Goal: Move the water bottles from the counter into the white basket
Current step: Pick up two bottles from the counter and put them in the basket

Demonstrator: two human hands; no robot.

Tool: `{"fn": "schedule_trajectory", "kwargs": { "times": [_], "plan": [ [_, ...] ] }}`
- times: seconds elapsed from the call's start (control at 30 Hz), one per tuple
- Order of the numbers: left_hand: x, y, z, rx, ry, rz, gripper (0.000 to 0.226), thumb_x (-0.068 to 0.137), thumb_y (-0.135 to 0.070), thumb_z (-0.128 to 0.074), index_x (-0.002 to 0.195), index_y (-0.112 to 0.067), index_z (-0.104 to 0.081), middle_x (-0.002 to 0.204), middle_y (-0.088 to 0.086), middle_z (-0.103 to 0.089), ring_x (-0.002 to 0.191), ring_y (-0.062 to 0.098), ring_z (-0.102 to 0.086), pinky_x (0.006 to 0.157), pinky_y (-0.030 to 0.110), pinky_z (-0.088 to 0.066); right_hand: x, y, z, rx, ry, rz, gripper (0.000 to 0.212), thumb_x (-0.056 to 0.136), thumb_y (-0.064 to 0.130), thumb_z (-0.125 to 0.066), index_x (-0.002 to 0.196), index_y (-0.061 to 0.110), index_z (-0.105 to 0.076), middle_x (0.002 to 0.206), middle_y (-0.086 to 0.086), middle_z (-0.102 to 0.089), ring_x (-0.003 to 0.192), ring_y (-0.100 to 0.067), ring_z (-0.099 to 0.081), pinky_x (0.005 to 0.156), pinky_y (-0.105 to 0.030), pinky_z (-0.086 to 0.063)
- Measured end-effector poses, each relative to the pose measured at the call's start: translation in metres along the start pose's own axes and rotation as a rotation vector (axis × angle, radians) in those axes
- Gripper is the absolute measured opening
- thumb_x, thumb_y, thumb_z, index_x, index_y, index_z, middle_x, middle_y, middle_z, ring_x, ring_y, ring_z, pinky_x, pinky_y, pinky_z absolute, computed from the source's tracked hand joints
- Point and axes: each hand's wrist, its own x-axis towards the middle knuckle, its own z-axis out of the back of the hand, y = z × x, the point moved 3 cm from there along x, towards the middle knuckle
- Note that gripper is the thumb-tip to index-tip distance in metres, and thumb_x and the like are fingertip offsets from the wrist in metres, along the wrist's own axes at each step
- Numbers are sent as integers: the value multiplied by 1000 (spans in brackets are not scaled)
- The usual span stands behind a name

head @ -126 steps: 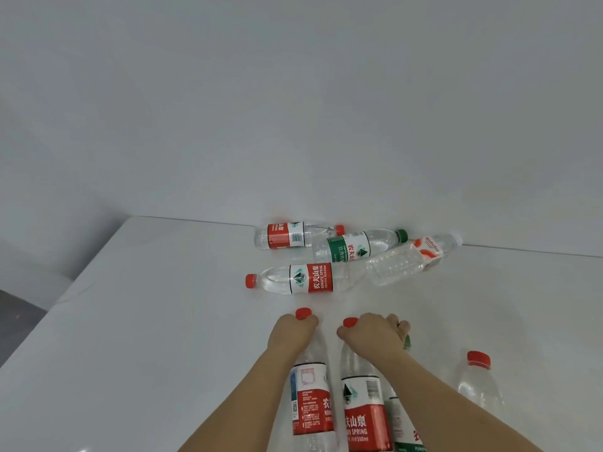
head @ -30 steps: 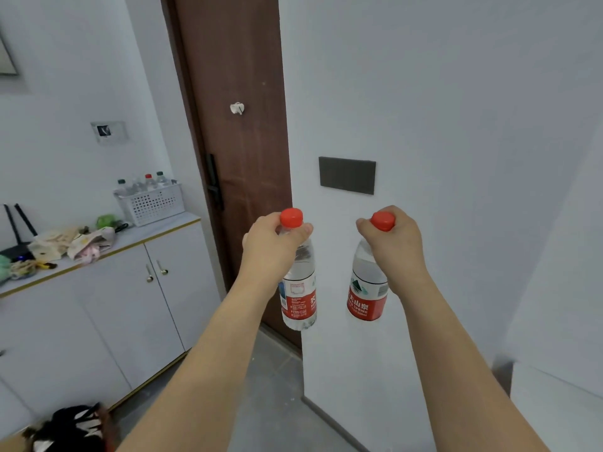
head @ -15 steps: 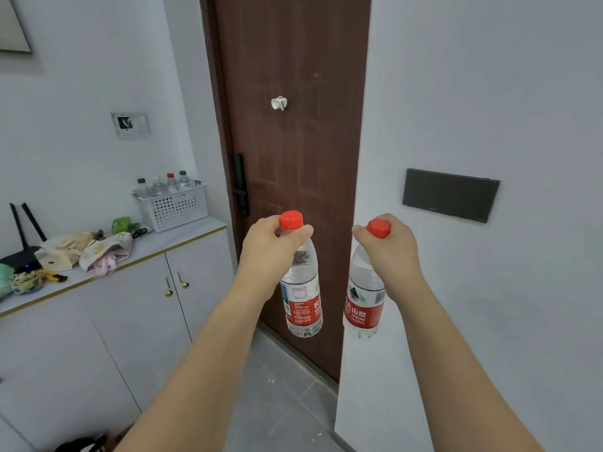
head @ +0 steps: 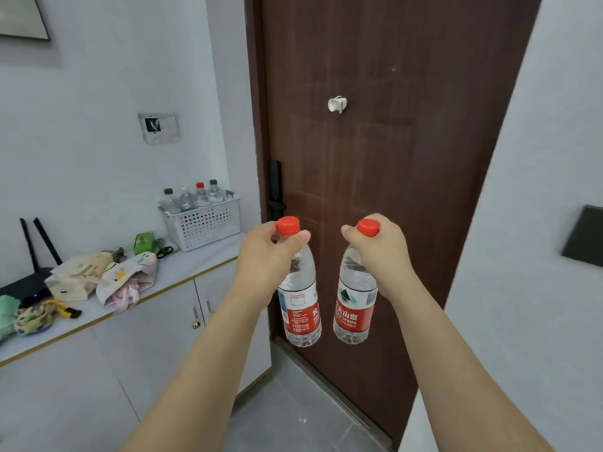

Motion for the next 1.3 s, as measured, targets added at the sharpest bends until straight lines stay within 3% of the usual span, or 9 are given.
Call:
{"fn": "schedule_trajectory", "kwargs": {
  "times": [0.07,0.23,0.4,0.6,0.73,0.9,1.03,1.17,1.3],
  "plan": [
    [35,13,4,-12,-16,-2,13,85,-34,-78,84,-35,-65,94,-3,-69,89,23,-69,83,44,-58,29,-9,-30,2,21,12,19,85,35,-70,77,24,-57,72,3,-60,69,-15,-60,58,-20,-43],
    [123,27,11,19,-50,3,15,87,-29,-77,86,-34,-63,94,-3,-67,91,24,-66,82,43,-57,111,-20,-94,47,55,11,18,84,35,-71,78,24,-58,72,5,-60,69,-14,-60,57,-20,-44],
    [204,37,39,22,-120,-19,14,85,-30,-78,94,-30,-67,98,-1,-69,88,18,-67,68,29,-53,180,-10,-165,123,115,47,18,84,33,-72,82,21,-58,73,3,-59,72,-17,-61,60,-25,-49],
    [297,64,87,40,-210,1,36,83,-33,-80,113,-18,-71,100,0,-71,92,20,-67,77,36,-53,247,-2,-268,212,201,32,19,84,30,-72,75,23,-56,71,2,-59,66,-13,-59,53,-20,-47],
    [363,86,125,12,-266,0,36,81,-35,-82,112,-20,-69,107,3,-71,100,28,-67,90,45,-53,291,2,-341,258,227,12,20,82,29,-73,73,21,-57,68,1,-59,62,-11,-57,56,-24,-50],
    [451,103,178,-44,-335,-27,32,81,-34,-81,107,-20,-72,102,-2,-72,96,18,-66,79,31,-46,350,22,-425,293,186,25,23,82,27,-74,70,21,-55,63,5,-54,58,-10,-52,60,-30,-47],
    [515,114,209,-66,-398,-53,31,81,-37,-80,107,-22,-72,94,-8,-70,83,14,-62,74,35,-46,395,34,-481,336,140,81,27,82,26,-75,68,23,-52,63,7,-51,59,-10,-49,61,-27,-44],
    [563,137,225,-82,-422,-29,27,82,-36,-80,105,-24,-72,98,-11,-68,88,6,-58,86,46,-51,436,30,-536,313,163,120,25,83,29,-73,72,20,-53,66,5,-52,61,-11,-49,62,-26,-44],
    [601,163,232,-61,-449,3,36,81,-32,-81,113,-19,-72,101,-7,-68,93,16,-62,90,52,-51,470,6,-589,300,248,93,23,84,30,-72,76,19,-54,70,1,-54,64,-13,-51,63,-27,-44]
  ]
}}
